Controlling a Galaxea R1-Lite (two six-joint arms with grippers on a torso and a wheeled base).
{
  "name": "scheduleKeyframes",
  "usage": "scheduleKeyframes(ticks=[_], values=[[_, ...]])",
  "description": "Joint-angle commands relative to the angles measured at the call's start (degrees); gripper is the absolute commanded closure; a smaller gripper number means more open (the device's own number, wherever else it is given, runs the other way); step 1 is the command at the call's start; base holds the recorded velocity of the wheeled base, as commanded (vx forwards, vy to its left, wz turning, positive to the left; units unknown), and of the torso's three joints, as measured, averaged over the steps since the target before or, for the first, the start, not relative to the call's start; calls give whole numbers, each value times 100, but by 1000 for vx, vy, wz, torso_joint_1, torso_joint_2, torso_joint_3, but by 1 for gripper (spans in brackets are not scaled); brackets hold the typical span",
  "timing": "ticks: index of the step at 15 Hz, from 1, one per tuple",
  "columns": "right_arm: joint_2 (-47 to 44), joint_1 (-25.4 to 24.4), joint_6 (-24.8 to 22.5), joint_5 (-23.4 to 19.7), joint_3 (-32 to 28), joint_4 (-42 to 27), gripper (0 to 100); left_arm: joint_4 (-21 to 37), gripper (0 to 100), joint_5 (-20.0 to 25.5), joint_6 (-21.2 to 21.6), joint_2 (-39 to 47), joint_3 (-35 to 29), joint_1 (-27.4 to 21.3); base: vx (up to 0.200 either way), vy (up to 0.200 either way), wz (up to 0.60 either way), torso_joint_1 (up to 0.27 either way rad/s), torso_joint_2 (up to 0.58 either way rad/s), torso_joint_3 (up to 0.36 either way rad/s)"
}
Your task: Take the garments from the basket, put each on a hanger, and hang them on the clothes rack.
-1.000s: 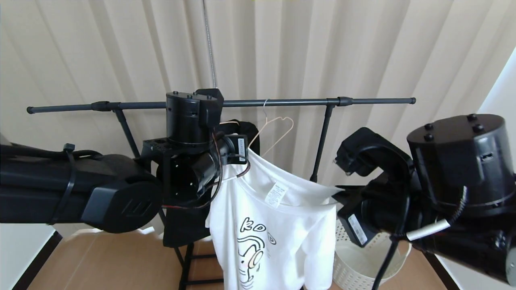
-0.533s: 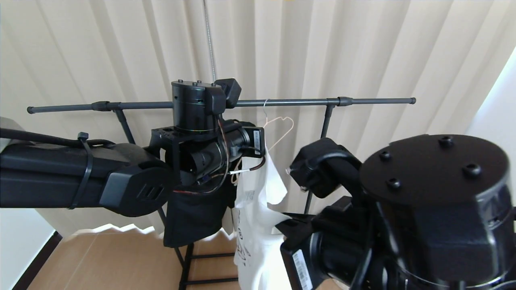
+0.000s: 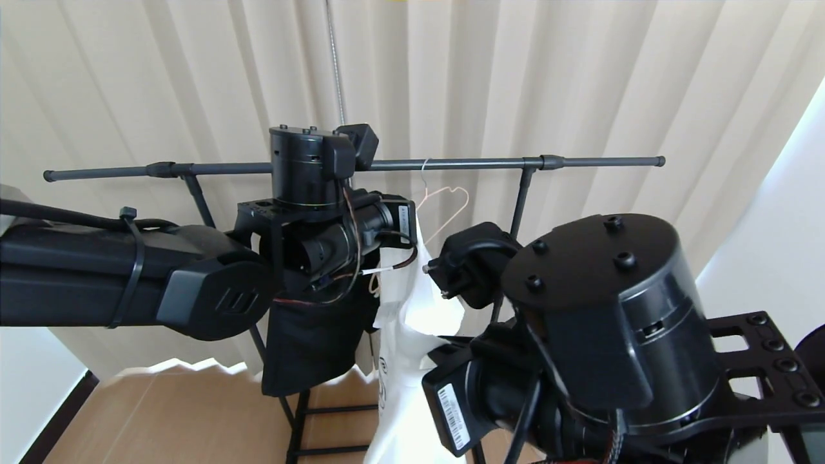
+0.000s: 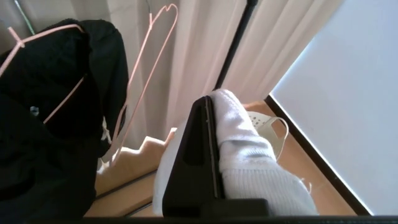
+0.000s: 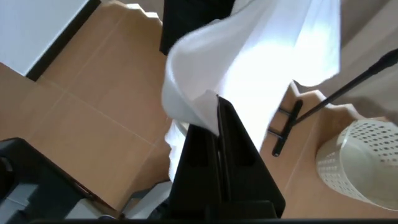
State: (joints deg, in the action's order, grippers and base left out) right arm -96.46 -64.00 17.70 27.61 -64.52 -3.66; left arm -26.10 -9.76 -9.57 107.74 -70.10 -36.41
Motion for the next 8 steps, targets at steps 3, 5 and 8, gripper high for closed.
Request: scheduleKeyframes(ticks=[3,5,8], values=[[383,1267,-1454,7,722,-83,100,1186,100,-210,-1,-517,-57,117,0,0,0,0,0,0],[110,1654,-1489,192,581,93,100,1933,100,-544,17,-763,-74,64,0,0,0,0,0,0],[-399,1962,-1480,711,274,673,100,2654,100,-1036,166,-974,-4,-24,0,0,0,0,0,0]])
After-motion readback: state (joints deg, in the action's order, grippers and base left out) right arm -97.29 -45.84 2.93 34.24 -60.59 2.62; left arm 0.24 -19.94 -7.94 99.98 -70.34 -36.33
